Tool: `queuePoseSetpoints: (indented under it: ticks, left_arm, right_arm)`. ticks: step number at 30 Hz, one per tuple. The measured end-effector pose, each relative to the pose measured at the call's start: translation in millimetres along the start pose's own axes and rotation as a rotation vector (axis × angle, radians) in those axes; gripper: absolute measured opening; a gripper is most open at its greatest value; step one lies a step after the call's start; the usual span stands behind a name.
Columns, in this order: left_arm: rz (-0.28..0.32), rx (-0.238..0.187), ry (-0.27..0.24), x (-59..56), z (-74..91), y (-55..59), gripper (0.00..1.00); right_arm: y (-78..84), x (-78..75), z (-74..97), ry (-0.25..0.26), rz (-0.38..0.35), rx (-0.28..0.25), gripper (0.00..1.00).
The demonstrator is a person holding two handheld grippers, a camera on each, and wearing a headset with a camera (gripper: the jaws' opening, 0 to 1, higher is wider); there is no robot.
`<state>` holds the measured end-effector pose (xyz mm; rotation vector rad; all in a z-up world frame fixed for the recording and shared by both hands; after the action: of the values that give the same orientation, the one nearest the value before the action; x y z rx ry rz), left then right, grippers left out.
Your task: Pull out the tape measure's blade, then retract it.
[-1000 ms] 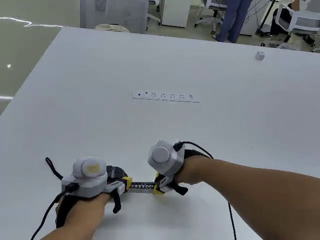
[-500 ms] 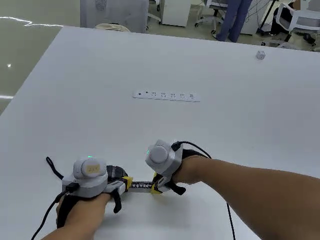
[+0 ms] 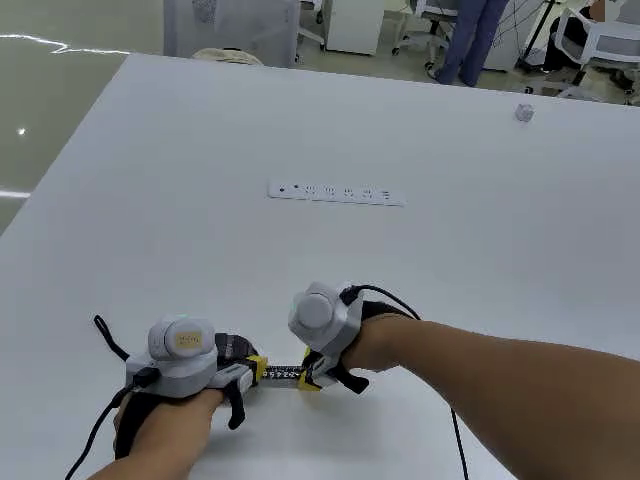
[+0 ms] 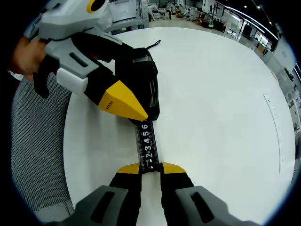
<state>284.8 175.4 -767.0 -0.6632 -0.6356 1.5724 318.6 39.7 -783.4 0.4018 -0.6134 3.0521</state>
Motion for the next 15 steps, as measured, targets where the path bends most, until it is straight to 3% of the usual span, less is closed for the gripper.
queuePoseSetpoints:
  ticks: [15]
  left_arm:
    - [0.0,0.002,0.004,-0.3,0.4,0.5,0.6]
  right_arm:
    - [-6.2,0.1,-2.6,-0.004,0.007,-0.003,0.14]
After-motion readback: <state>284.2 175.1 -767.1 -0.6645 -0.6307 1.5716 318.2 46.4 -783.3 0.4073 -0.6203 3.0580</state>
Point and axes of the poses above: the centre of the closed fingertips' face, and the gripper's own axes: z roughly backward along the fingers, x roughly to its left, y roughly out of its underside, the point moved 6 cm from there along z, roughly backward along the fingers, and after that the axes turned 13 degrees about -y, right-handed, at the moved point
